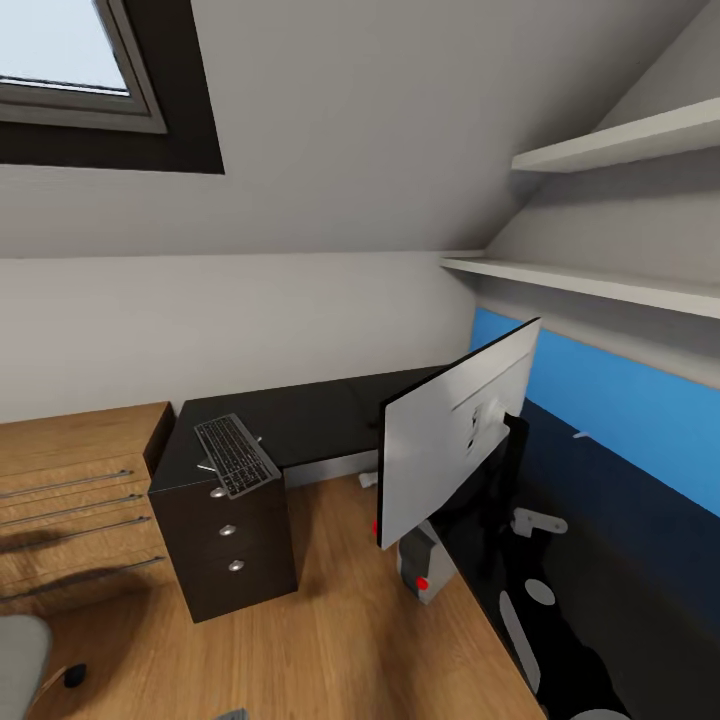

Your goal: In the bedroom, organize the workspace by keeping the computer under the desk, ensuring the monitor is on the desk, placing the keyboard on the desk next to the monitor, placing the mouse on the desk next to the keyboard, moving the folder from the swivel chair onto the desk next to the mouse, stacking the notebook on top of the folder with the pen on top of the notebook, and positioning the swivel chair next to the desk.

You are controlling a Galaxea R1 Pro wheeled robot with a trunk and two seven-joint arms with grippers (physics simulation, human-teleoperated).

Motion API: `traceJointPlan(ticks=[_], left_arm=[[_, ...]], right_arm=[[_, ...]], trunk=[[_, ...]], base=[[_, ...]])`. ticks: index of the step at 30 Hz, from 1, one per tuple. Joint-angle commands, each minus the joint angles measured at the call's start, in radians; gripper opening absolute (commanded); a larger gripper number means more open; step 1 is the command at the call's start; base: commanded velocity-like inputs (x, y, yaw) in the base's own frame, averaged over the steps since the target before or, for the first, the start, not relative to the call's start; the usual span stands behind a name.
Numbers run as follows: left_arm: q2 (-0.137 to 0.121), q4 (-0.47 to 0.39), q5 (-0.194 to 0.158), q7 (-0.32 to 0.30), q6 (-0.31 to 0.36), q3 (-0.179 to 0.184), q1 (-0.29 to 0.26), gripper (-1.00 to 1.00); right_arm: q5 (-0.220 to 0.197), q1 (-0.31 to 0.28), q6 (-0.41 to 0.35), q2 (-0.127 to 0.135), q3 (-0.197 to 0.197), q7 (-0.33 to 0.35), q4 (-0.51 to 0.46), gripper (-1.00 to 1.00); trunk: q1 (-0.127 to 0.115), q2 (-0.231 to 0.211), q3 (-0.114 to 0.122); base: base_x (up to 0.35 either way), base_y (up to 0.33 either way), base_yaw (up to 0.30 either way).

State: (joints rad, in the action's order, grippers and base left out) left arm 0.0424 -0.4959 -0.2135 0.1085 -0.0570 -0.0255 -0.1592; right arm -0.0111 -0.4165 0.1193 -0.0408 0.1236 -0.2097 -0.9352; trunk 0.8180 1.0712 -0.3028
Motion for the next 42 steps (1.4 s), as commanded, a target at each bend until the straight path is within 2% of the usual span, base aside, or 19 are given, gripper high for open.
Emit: traceJointPlan(ticks=[1,12,24,42], left_arm=[[0.001,0.000,-0.006,0.000,-0.003,-0.002,-0.001,1.00],[-0.001,0.000,-0.006,0.000,-0.004,-0.002,0.000,1.00],[-0.001,0.013,-0.006,0.000,-0.005,-0.001,0.000,1.00],[-0.001,0.032,-0.005,0.000,-0.005,-0.001,0.000,1.00]], right_arm=[[-0.001,-0.001,0.003,-0.001,0.002,-0.001,0.000,1.00],[0.001,0.000,0.004,-0.001,0.002,-0.004,0.000,1.00],[0.002,0.001,0.005,-0.001,0.002,-0.006,0.001,1.00],[0.001,0.001,0.005,0.000,0.002,-0.007,0.001,1.00]], trunk=[[0.000,0.001,-0.001],[0.000,0.001,-0.001],[0.000,0.001,-0.001],[0.000,0.001,-0.001]], base=[[0.000,0.001,0.000],[0.006,0.003,0.000],[0.133,0.052,0.000],[0.014,-0.001,0.000]])
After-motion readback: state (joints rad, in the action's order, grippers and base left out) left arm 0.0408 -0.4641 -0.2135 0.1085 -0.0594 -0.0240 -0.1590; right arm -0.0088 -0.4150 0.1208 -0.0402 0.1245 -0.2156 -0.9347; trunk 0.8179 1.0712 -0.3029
